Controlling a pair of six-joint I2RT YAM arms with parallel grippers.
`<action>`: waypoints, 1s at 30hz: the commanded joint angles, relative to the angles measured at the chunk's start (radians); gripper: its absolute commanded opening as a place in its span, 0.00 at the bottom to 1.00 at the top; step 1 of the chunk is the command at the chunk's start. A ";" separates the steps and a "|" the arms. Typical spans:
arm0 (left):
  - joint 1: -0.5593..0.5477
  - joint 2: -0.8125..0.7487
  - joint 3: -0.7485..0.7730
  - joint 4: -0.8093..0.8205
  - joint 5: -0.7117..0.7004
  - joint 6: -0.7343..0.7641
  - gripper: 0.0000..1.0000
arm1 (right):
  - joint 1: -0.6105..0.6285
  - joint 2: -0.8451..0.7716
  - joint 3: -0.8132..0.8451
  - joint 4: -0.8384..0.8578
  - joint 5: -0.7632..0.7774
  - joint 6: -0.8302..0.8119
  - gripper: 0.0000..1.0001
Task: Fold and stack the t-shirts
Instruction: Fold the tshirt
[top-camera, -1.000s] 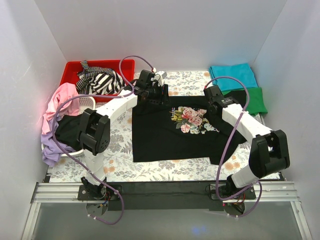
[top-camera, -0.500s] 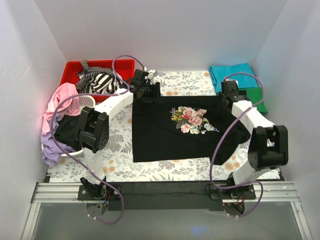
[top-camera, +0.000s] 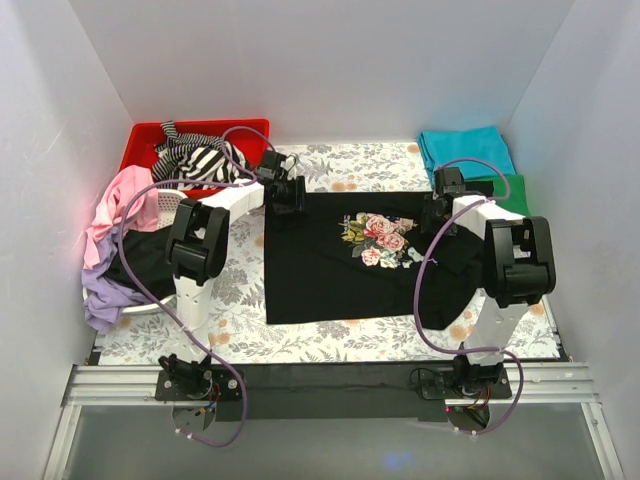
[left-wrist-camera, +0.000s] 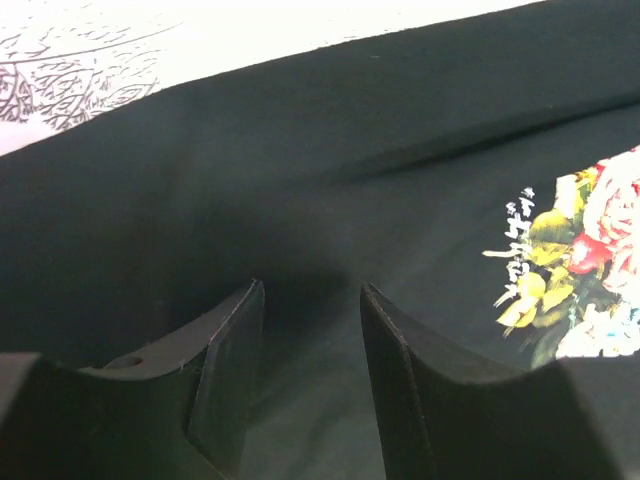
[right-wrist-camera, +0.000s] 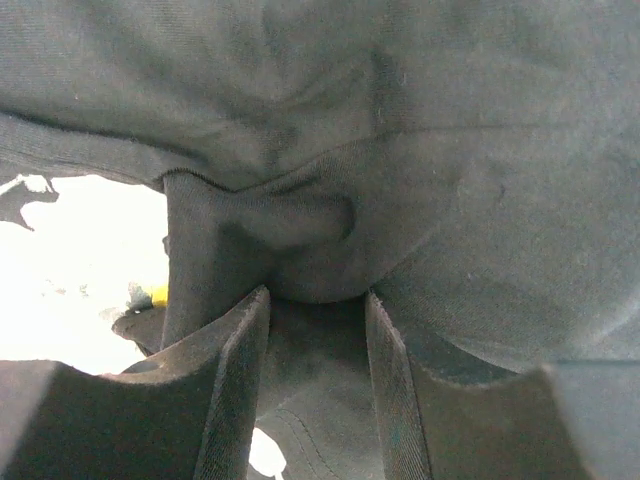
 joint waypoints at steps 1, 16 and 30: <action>0.012 0.029 -0.007 -0.058 -0.058 -0.001 0.43 | -0.006 -0.051 -0.072 -0.025 -0.030 -0.001 0.48; 0.064 -0.015 0.028 -0.076 -0.022 0.004 0.40 | -0.010 -0.342 -0.174 -0.014 -0.065 -0.091 0.50; 0.007 -0.423 -0.177 -0.046 0.377 -0.036 0.41 | -0.010 -0.710 -0.322 -0.229 0.021 0.188 0.57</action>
